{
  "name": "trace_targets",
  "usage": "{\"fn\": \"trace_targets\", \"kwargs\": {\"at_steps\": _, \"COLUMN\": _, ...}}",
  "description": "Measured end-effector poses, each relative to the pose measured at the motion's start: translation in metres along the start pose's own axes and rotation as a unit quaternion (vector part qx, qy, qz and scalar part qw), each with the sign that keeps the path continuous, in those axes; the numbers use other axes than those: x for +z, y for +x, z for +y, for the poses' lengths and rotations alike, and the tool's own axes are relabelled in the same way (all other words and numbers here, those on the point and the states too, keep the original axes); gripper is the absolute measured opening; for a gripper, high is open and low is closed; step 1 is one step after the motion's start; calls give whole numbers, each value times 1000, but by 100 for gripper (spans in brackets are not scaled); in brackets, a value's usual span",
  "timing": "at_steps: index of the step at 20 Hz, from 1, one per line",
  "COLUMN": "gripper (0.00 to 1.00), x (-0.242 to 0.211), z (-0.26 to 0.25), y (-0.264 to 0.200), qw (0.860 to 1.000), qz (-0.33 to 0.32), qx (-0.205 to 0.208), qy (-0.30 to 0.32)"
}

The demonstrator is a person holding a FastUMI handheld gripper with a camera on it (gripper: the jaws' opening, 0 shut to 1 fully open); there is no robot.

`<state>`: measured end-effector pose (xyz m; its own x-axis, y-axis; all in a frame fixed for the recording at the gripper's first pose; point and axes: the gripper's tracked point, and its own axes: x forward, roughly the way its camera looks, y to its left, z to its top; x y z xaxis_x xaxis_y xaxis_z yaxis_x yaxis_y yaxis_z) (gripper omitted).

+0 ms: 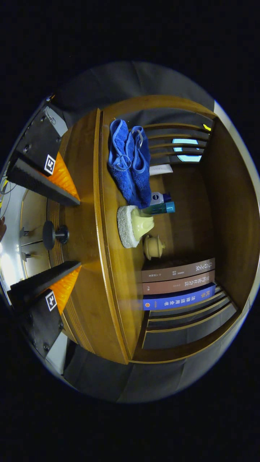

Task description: Pull open the drawer, take out the items inside it, and place them on the countertop above the cabinet.

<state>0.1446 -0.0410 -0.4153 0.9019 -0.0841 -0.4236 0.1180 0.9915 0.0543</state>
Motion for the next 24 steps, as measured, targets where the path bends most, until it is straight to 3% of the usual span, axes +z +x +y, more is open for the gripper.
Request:
{"fn": "trace_targets", "kwargs": {"at_steps": 6, "gripper": 100, "x": -10, "z": -3, "y": -8, "qw": 1000, "qz": 17, "qx": -7, "qy": 3}}
{"fn": "trace_targets", "kwargs": {"at_steps": 12, "gripper": 100, "x": -5, "z": -3, "y": -55, "qw": 1000, "qz": 13, "qx": -5, "qy": 7}}
{"fn": "trace_targets", "kwargs": {"at_steps": 17, "gripper": 99, "x": 60, "z": -3, "y": -105, "qw": 999, "qz": -35, "qx": -2, "qy": 0}}
{"fn": "trace_targets", "kwargs": {"at_steps": 24, "gripper": 99, "x": 200, "z": 10, "y": -172, "qw": 994, "qz": -102, "qx": 9, "qy": -35}}
